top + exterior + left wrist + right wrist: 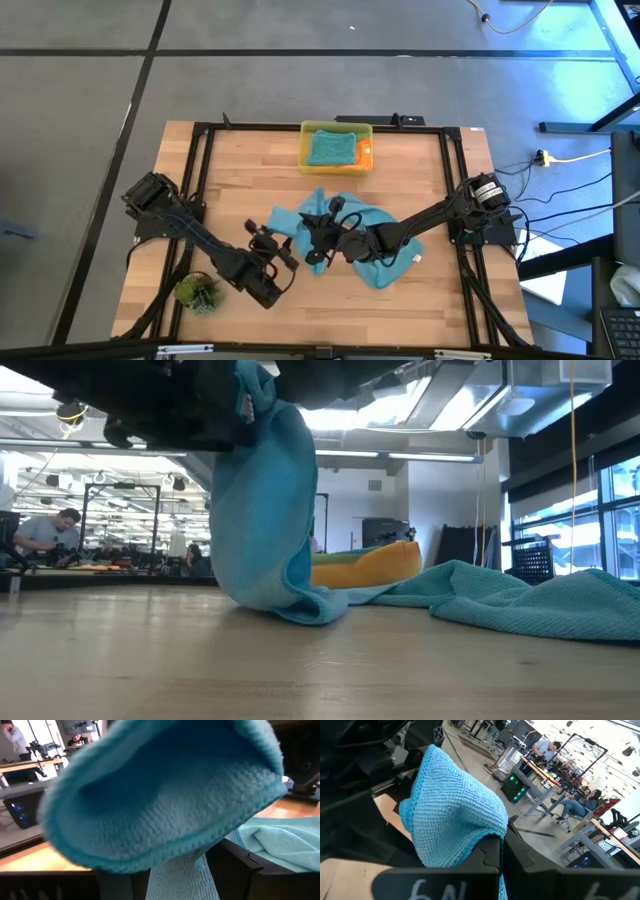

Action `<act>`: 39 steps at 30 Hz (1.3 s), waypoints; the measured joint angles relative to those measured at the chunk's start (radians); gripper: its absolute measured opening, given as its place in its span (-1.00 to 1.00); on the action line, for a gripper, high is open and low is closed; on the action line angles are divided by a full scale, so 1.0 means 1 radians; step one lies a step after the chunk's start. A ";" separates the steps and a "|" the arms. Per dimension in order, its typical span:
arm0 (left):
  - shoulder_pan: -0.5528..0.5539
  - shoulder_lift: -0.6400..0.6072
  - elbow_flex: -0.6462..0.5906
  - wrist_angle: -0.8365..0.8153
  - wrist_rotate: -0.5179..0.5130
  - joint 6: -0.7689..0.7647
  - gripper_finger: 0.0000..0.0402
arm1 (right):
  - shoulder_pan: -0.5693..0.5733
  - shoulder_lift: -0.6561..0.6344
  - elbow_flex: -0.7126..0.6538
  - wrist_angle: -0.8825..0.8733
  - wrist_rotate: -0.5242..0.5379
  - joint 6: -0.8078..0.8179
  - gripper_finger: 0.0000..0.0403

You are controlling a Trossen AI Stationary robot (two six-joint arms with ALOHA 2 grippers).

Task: Fold microfiber towels
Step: Fold the top blue microfiber cloth

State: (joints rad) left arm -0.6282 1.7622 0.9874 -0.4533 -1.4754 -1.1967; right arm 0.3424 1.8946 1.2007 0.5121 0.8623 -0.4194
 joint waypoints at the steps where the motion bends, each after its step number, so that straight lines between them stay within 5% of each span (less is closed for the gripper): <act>1: 0.003 0.000 0.000 0.020 0.001 0.027 -0.16 | 0.000 0.000 0.000 0.000 0.000 0.000 -0.99; 8: 0.020 0.000 0.000 0.053 0.029 0.083 -0.31 | 0.000 0.000 0.000 0.000 -0.001 0.000 -0.99; 17: -0.026 -0.014 0.001 0.049 0.042 0.203 -0.96 | 0.000 0.000 0.000 0.000 0.002 -0.002 -0.98; 29: -0.137 -0.139 0.010 -0.053 0.124 0.267 -1.00 | 0.001 0.000 0.000 -0.008 0.023 -0.012 -0.97; 39: -0.127 -0.304 0.009 -0.361 0.389 0.231 -1.00 | 0.018 -0.099 0.000 -0.111 0.046 -0.030 -0.97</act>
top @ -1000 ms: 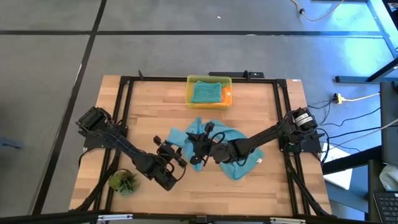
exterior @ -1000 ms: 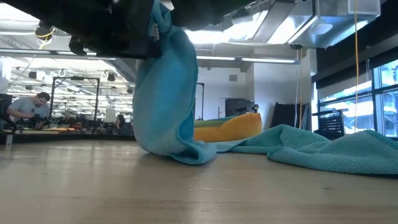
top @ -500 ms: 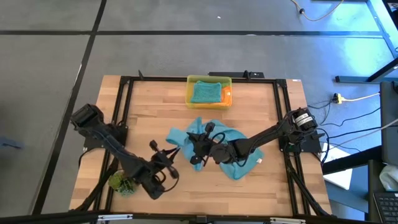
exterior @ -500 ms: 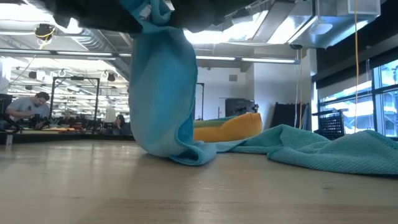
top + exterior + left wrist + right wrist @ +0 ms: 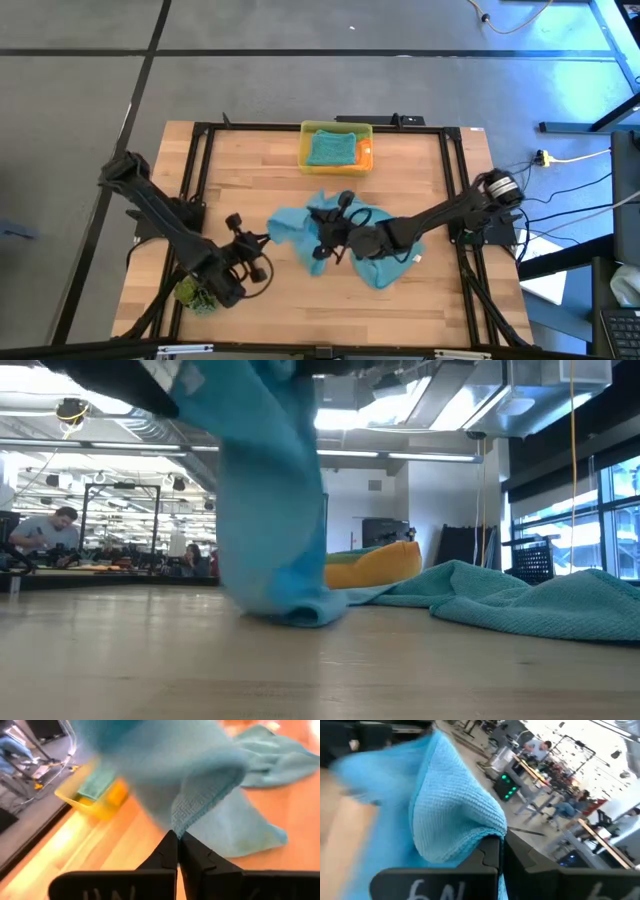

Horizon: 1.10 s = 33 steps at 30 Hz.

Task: Fold microfiber towels
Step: Fold the top blue microfiber cloth

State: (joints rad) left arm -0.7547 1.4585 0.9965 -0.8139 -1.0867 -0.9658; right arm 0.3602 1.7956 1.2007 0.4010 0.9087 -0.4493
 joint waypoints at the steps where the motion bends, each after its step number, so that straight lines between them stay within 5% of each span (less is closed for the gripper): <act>1: 0.000 -0.020 0.000 -0.016 0.017 0.000 -1.00 | 0.002 -0.018 0.000 -0.013 0.004 0.000 -0.97; 9: 0.015 -0.211 0.029 -0.207 0.034 0.008 -1.00 | 0.006 -0.175 0.000 -0.225 -0.023 0.059 -0.96; 16: 0.054 -0.308 0.196 -0.474 0.007 0.038 -1.00 | -0.025 -0.349 0.000 -0.391 -0.134 0.141 -0.97; 27: 0.222 -0.316 0.576 -0.642 -0.054 0.436 -1.00 | -0.202 -0.507 0.000 -0.449 -0.396 0.182 -0.98; 33: 0.315 -0.316 0.672 -0.677 -0.054 0.615 -1.00 | -0.303 -0.517 0.000 -0.457 -0.561 0.208 -0.98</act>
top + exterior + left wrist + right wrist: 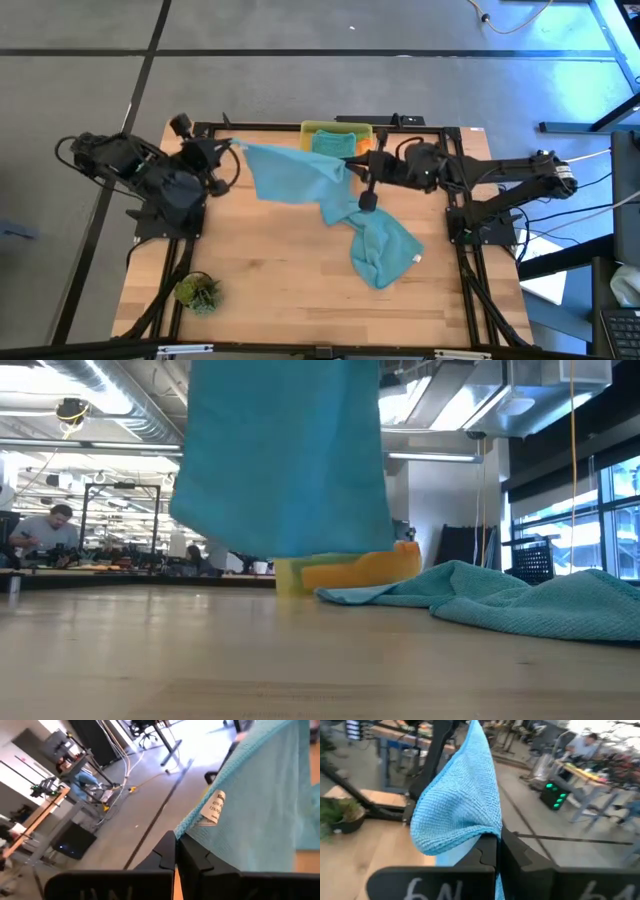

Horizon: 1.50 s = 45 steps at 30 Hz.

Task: Fold microfiber towels
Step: Fold the top blue microfiber cloth

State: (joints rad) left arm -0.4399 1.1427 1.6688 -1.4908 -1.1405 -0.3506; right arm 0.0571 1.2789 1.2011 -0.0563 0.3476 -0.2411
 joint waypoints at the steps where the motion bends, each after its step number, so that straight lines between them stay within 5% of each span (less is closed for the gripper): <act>1: 0.005 0.000 -0.001 -0.003 0.024 0.025 -1.00 | -0.012 0.001 0.000 -0.009 -0.031 0.001 -0.98; 4: -0.007 0.004 -0.041 -0.007 0.122 0.043 -1.00 | -0.022 0.006 -0.007 -0.038 -0.126 -0.014 -0.99; 10: -0.163 0.050 -0.235 -0.006 0.216 -0.101 -1.00 | 0.090 0.006 -0.118 0.016 -0.127 -0.014 -0.99; 16: -0.360 0.165 -0.394 0.057 0.313 -0.354 -1.00 | 0.248 0.039 -0.352 0.263 -0.107 0.111 -0.99; 22: -0.518 0.353 -0.418 0.201 0.379 -0.499 -1.00 | 0.392 0.135 -0.518 0.505 -0.102 0.281 -0.99; 33: -0.616 0.572 -0.377 0.384 0.524 -0.664 -1.00 | 0.536 0.419 -0.443 0.592 -0.054 0.423 -0.99; 45: -0.647 0.587 -0.373 0.453 0.559 -0.747 -1.00 | 0.563 0.512 -0.385 0.569 -0.076 0.463 -0.98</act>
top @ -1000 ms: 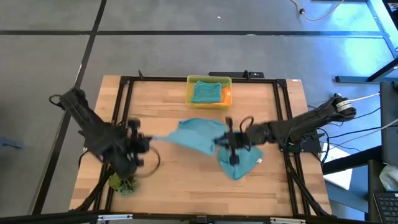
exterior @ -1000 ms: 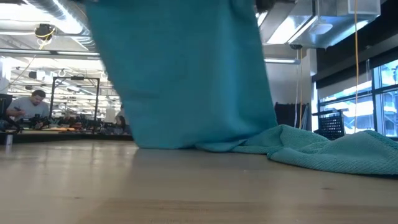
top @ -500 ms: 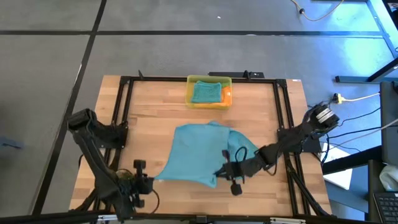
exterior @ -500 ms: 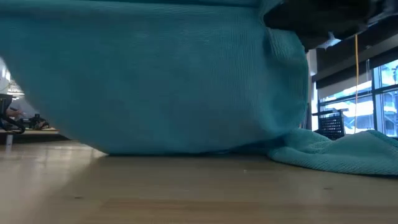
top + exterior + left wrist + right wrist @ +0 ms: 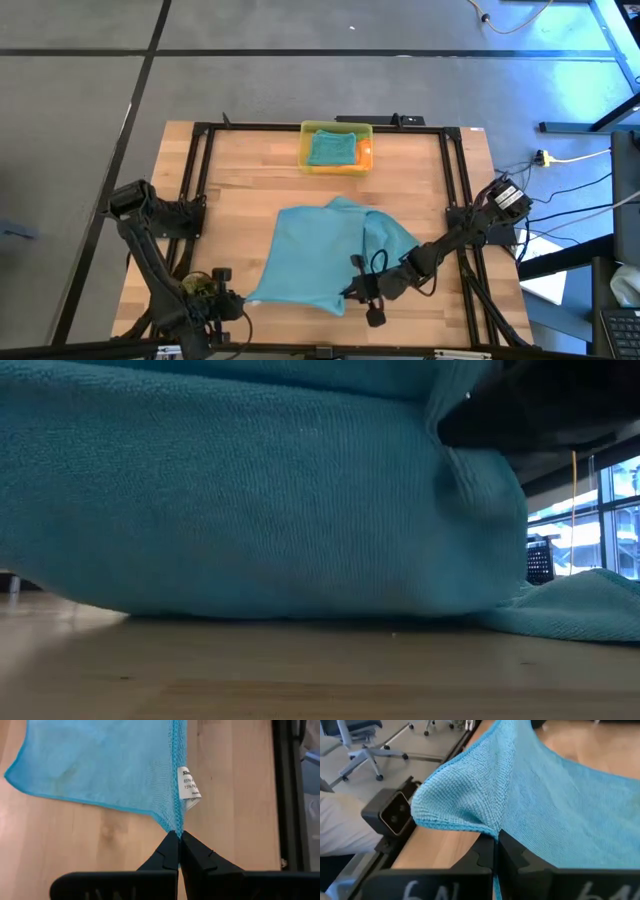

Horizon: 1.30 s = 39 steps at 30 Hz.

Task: Fold microfiber towels
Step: Fold the top blue microfiber cloth

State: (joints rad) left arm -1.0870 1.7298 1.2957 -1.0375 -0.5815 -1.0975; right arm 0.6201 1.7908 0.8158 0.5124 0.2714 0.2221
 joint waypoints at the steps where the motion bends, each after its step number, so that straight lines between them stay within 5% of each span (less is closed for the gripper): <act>1: 0.000 0.000 0.000 0.004 -0.006 0.002 -1.00 | 0.000 0.000 0.000 -0.011 0.000 0.007 -0.98; 39: 0.068 0.000 0.000 0.041 -0.048 0.139 -1.00 | 0.005 0.001 -0.001 -0.092 0.049 0.065 -0.87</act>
State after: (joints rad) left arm -1.0187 1.7298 1.2957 -0.9964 -0.6295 -0.9584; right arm 0.6247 1.7916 0.8150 0.4201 0.3202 0.2871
